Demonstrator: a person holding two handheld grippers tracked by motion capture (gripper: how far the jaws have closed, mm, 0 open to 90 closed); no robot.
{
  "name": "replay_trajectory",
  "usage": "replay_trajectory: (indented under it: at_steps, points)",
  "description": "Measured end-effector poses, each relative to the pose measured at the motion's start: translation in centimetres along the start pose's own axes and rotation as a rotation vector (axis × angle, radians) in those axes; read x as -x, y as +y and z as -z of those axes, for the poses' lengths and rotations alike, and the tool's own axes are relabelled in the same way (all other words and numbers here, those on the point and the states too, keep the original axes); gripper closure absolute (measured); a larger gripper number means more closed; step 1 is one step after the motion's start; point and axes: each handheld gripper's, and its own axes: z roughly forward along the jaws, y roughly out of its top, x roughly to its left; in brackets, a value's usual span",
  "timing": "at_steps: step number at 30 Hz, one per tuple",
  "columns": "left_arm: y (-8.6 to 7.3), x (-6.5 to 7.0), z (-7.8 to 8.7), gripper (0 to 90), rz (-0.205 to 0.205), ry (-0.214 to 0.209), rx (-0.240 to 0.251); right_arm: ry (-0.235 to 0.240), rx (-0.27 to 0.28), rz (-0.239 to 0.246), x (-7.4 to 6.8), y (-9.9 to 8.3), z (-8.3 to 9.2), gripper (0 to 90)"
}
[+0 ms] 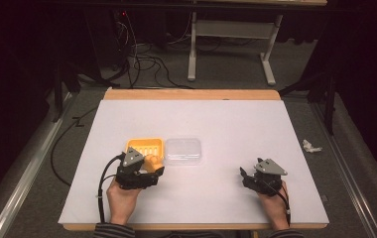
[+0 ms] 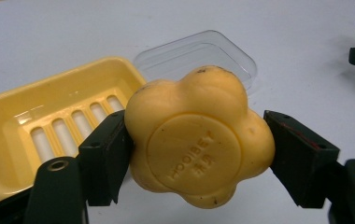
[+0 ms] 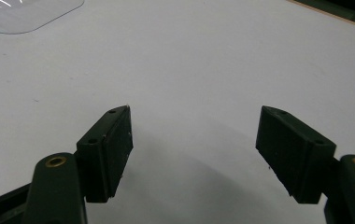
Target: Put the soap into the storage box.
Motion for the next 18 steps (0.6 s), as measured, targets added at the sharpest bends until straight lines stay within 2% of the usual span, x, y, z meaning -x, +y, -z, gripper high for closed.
replay_trajectory:
  at_steps: [9,12,18]
  points:
    - [0.5,-0.3,-0.4,27.7,0.035,0.01,0.01,0.0,-0.004,0.004,0.0,0.0,0.0,27.7]
    - [0.8,-0.3,-0.7,27.7,0.023,0.019,0.005,0.001,-0.002,-0.002,0.0,0.0,0.0,27.7]
    - [1.6,-0.5,-1.0,27.7,0.032,0.028,0.017,0.004,0.003,-0.003,0.1,0.0,0.0,27.7]
